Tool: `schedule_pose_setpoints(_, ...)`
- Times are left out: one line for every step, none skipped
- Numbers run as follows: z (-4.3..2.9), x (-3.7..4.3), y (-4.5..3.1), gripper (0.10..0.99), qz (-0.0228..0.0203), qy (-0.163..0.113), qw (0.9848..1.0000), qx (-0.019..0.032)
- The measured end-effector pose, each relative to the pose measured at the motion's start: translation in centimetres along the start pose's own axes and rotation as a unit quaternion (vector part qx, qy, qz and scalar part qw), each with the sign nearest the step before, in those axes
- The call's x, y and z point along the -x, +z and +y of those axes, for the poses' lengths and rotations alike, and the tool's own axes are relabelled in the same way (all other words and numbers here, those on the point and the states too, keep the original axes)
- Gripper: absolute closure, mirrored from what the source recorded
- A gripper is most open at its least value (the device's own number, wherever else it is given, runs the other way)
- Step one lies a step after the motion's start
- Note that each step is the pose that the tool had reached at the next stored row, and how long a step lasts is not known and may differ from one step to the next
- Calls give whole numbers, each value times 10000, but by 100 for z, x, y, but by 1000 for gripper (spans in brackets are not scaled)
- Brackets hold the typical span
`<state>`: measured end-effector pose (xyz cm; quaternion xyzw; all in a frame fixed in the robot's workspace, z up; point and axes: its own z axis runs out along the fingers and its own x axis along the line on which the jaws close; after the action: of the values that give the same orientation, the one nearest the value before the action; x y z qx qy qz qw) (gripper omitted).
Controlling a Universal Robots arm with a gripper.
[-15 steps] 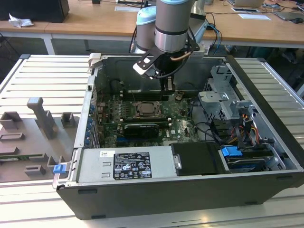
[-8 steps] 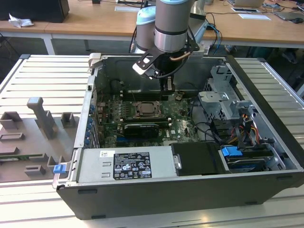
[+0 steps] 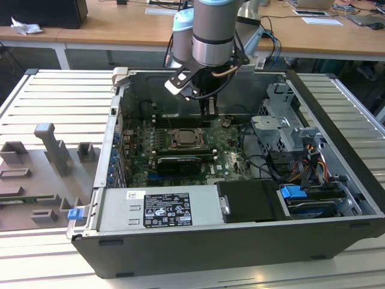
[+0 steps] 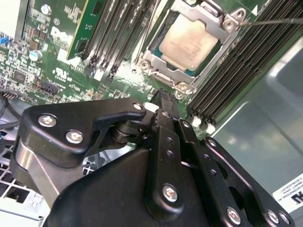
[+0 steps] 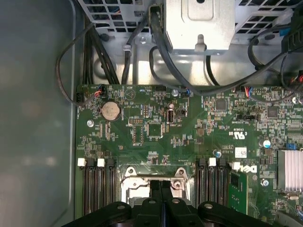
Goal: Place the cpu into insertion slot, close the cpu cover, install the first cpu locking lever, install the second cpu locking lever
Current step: 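Close the cpu cover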
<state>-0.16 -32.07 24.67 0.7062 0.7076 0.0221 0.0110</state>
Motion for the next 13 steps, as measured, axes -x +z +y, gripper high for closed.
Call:
schedule_pose_setpoints(-21, 0, 1, 980, 0, 0, 10000, 0)
schedule_pose_setpoints(-54, 0, 3, 980, 1, 0, 10000, 1)
schedule_pose_setpoints(-84, 0, 7, 980, 1, -1, 10000, 0)
schedule_pose_setpoints(-140, 0, 16, 980, 0, 0, 10000, 0)
schedule_pose_setpoints(-169, 0, 23, 980, 0, 0, 10000, 0)
schedule_pose_setpoints(-196, 0, 32, 980, 0, -1, 10000, 0)
schedule_pose_setpoints(-227, 1, 43, 980, 0, 0, 10000, 0)
schedule_pose_setpoints(-257, 1, 56, 980, 0, 0, 10000, 0)
schedule_pose_setpoints(-290, 1, 69, 980, 0, 0, 10000, 0)
schedule_pose_setpoints(-304, 1, 80, 980, -1, 0, 10000, 0)
schedule_pose_setpoints(-308, 1, 89, 980, -1, 0, 10000, 0)
schedule_pose_setpoints(-308, 1, 99, 980, 0, 0, 10000, 0)
schedule_pose_setpoints(-309, 2, 117, 980, 0, 0, 10000, -3)
